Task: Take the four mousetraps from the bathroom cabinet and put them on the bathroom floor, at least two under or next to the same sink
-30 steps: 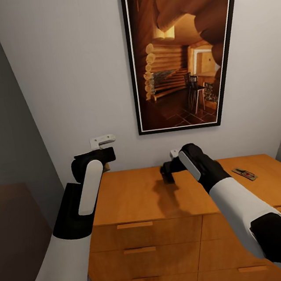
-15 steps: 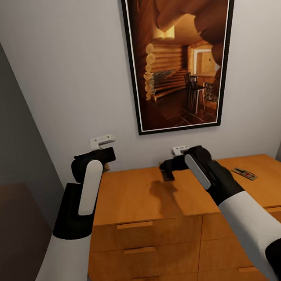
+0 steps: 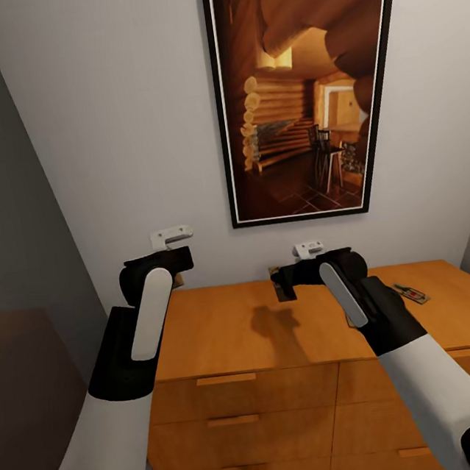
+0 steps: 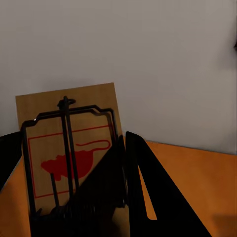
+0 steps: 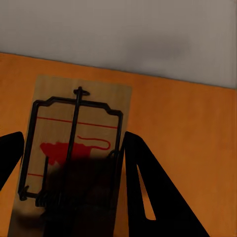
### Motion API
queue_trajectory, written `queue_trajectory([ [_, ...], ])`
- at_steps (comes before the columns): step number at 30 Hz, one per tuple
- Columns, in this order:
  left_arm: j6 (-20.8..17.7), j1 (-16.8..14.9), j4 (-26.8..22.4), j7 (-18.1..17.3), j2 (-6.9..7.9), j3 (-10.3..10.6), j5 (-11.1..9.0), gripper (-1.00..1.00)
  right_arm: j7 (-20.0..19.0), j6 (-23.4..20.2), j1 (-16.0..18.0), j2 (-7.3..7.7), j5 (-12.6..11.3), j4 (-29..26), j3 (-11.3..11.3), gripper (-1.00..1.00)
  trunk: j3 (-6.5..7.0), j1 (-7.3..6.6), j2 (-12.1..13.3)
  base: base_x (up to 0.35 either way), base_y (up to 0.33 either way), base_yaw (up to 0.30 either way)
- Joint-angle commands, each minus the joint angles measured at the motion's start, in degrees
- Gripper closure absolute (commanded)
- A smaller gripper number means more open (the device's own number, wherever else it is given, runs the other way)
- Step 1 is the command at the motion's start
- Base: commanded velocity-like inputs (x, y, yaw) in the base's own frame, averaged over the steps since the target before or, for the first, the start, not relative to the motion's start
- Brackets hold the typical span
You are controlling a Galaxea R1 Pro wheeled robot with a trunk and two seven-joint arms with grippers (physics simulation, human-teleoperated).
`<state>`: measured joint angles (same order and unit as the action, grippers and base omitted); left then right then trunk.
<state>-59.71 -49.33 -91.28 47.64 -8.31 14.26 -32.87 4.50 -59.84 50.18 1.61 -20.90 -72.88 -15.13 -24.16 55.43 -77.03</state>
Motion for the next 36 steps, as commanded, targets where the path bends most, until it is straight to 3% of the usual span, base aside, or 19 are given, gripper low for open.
queue_trajectory([
  [1, -0.29, -0.06, -0.04, 0.61, -0.01, 0.05, -0.36, 1.0, 0.62, -0.16, 0.03, 0.06, -0.62, -0.13, -0.13, 1.0, 0.11, -0.22, 0.38, 0.0, 0.0, 0.0],
  [5, -0.29, -0.07, -0.02, 0.63, 0.0, 0.11, -0.36, 1.0, 0.64, -0.16, -0.05, 0.06, -0.62, -0.31, -0.26, 1.0, 0.83, -1.1, 1.98, 0.0, 0.0, 0.0],
  [10, -0.29, -0.07, -0.04, 0.68, -0.03, 0.14, -0.36, 1.0, 0.65, -0.16, -0.07, 0.06, -0.57, -0.33, -0.35, 1.0, 0.83, -1.1, 1.98, 0.0, 0.0, 0.0],
  [16, -0.29, -0.07, -0.04, 0.69, 0.04, 0.08, -0.36, 1.0, 0.61, -0.16, -0.08, 0.06, -0.55, -0.34, -0.41, 1.0, 1.91, -2.42, 4.39, 0.0, 0.0, 0.0],
  [26, -0.29, 0.01, -0.01, 0.74, 0.1, 0.07, -0.33, 1.0, 0.6, -0.16, -0.08, -0.02, -0.54, -0.25, -0.51, 1.0, 1.91, -2.42, 4.39, -0.014, 0.0, 0.0],
  [36, -0.29, 0.02, -0.03, 0.9, 0.1, 0.1, -0.3, 1.0, 0.6, -0.16, -0.15, -0.03, -0.48, -0.18, -0.54, 1.0, 1.91, -2.42, 4.39, -0.168, 0.0, 0.0],
])
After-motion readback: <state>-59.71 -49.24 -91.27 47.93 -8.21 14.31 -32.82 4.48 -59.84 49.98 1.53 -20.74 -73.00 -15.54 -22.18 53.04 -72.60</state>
